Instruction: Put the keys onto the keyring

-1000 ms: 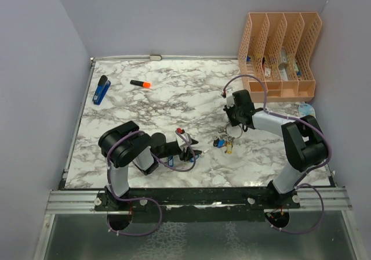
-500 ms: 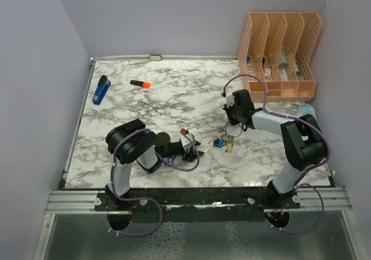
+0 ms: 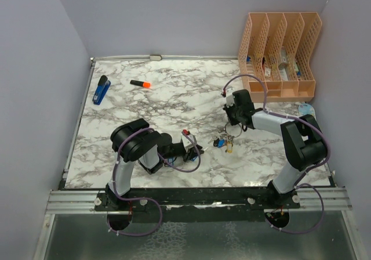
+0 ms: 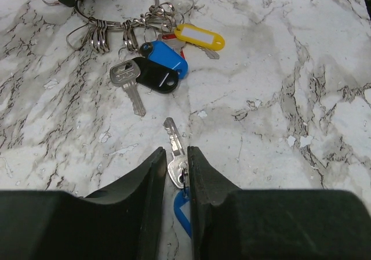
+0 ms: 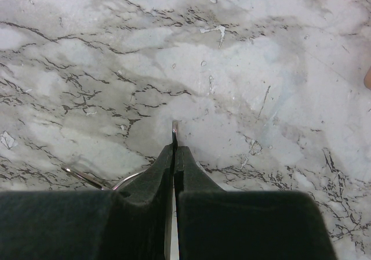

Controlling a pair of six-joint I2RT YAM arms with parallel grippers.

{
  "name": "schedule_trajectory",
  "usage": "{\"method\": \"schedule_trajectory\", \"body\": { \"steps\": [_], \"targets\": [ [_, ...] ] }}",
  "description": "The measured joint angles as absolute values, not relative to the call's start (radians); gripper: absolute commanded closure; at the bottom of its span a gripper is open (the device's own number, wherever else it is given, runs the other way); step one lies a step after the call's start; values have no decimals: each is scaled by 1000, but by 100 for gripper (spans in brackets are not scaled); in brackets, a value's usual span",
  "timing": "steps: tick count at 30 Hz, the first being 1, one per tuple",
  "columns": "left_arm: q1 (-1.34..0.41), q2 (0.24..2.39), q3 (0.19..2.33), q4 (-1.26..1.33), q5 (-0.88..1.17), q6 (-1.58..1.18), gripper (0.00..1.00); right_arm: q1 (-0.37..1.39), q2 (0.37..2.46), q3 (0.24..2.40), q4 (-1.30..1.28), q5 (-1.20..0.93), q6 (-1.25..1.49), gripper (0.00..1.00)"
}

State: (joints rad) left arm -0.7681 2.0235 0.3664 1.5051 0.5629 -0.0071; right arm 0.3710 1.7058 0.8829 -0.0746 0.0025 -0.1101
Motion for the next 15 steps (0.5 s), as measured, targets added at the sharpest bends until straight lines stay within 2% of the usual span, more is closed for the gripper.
{"method": "schedule_trajectory", "body": {
  "steps": [3,5,8,15],
  "targets": [
    [-768,2025,366,1509,562,-7,92,371,1706,879,-67,2,-110,99],
    [-768,2028,368,1515,561,-6,96,371,1706,877,-62,2,-110,99],
    [-770,2031,370,1517,560,-7,100,371,1706,876,-57,2,-110,99],
    [-770,2038,383,1513,554,-19,100,371,1706,874,-53,2,-110,99]
  ]
}}
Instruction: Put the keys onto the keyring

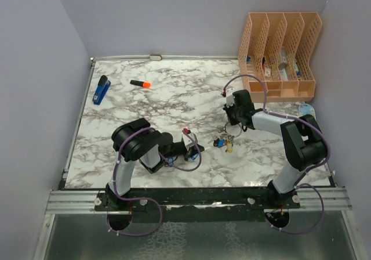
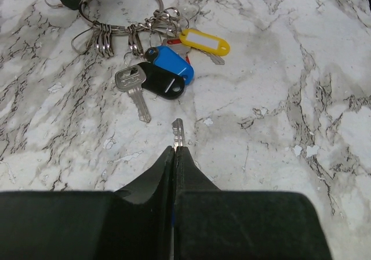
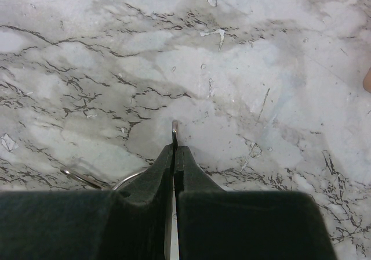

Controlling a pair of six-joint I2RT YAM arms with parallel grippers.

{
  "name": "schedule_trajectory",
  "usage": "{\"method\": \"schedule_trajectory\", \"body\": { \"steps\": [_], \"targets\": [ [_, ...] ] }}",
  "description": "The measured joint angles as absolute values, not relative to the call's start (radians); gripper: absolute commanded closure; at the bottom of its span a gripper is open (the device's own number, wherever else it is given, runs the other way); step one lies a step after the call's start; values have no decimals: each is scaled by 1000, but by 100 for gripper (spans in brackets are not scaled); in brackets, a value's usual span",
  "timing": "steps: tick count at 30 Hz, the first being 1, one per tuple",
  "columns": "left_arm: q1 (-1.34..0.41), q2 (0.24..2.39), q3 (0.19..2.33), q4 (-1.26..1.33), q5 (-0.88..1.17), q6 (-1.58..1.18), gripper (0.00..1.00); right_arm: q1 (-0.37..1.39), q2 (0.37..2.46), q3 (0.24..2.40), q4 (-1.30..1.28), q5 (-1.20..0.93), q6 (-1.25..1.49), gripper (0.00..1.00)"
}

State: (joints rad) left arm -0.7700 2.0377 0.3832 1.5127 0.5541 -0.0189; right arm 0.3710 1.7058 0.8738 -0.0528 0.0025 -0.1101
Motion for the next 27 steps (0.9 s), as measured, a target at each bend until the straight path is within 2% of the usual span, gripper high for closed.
{"method": "schedule_trajectory", "body": {
  "steps": [6,11,19,27],
  "targets": [
    [-770,2020,393,1478,530,-42,100,371,1695,861,-44,2,-109,99],
    [-770,1885,430,1299,523,-56,100,371,1617,810,-68,-6,-108,99],
    [-698,1761,823,796,560,-145,100,371,1326,797,-107,-9,-105,99],
    [-631,1734,981,476,588,-246,100,371,1166,796,-133,-9,-64,99]
  ]
}}
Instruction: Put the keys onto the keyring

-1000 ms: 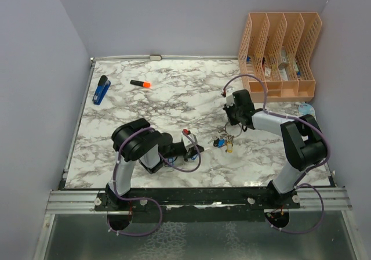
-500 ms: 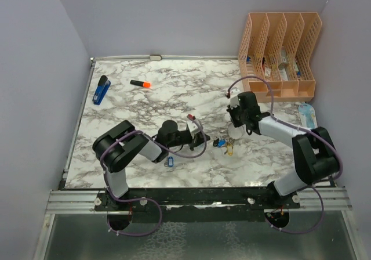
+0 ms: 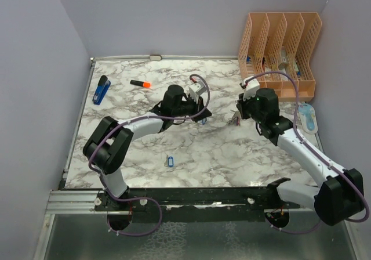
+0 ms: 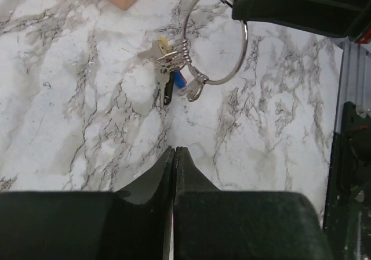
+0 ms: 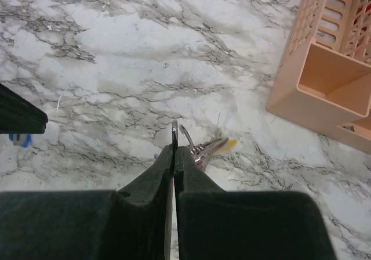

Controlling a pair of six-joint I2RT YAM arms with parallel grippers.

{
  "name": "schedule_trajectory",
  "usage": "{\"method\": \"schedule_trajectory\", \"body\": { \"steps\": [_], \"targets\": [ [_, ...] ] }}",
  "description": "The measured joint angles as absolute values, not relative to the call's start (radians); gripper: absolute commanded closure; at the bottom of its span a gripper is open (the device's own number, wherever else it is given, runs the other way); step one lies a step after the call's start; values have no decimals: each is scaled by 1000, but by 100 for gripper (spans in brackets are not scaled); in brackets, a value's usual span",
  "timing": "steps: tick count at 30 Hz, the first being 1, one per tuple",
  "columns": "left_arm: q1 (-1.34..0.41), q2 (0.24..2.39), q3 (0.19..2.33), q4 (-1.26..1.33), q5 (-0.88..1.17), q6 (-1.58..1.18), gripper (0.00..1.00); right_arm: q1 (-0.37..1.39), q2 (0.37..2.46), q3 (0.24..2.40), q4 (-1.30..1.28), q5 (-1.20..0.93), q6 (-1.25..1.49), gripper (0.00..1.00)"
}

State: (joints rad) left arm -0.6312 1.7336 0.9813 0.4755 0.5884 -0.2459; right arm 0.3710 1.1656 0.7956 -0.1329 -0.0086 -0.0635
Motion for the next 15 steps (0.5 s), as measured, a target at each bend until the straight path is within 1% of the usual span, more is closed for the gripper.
{"method": "schedule_trajectory", "body": {
  "steps": [5,11,15],
  "targets": [
    [-607,1731,1080,336,605,-327,100,371,1100,792,-166,-27,-25,99],
    [-569,1734,1344,84,594,-382,100,371,1004,785,-187,-97,27,99],
    [-530,1739,1425,4,593,-455,100,396,978,778,-178,-155,94,99]
  ]
}}
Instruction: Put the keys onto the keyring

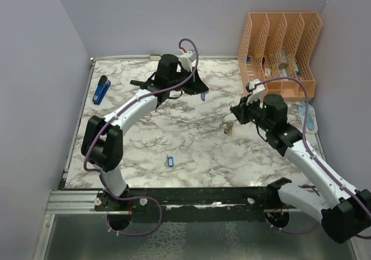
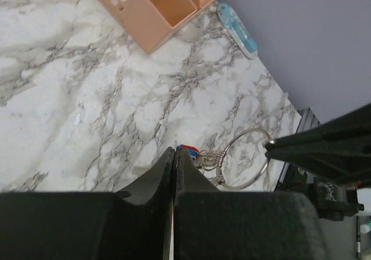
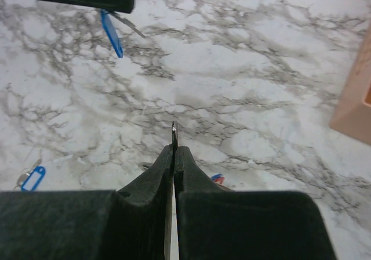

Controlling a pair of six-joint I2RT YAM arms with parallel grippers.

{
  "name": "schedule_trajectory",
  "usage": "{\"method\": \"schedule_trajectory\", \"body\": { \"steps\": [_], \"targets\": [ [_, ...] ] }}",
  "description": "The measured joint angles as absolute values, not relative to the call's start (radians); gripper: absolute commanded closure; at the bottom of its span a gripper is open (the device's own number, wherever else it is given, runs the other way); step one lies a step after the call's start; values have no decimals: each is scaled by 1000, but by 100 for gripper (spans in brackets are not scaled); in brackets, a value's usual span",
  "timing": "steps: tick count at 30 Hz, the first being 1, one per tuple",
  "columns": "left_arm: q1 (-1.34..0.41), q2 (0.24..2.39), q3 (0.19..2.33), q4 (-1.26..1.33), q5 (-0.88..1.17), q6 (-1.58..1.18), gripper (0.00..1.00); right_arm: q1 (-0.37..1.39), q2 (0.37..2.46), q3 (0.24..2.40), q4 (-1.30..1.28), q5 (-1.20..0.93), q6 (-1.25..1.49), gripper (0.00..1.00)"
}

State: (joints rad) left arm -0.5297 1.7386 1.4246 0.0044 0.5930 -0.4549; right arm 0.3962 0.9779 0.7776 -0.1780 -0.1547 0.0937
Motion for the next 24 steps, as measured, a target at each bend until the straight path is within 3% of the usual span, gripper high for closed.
{"method": "schedule_trajectory", "body": {
  "steps": [10,24],
  "targets": [
    [-504,1827,1417,-94,585,-663,100,601,1055,699,-55,-203,233,99],
    [-504,1829,1317,-6,591,-913,100,660,1179,668,198,-105,374,99]
  ]
}}
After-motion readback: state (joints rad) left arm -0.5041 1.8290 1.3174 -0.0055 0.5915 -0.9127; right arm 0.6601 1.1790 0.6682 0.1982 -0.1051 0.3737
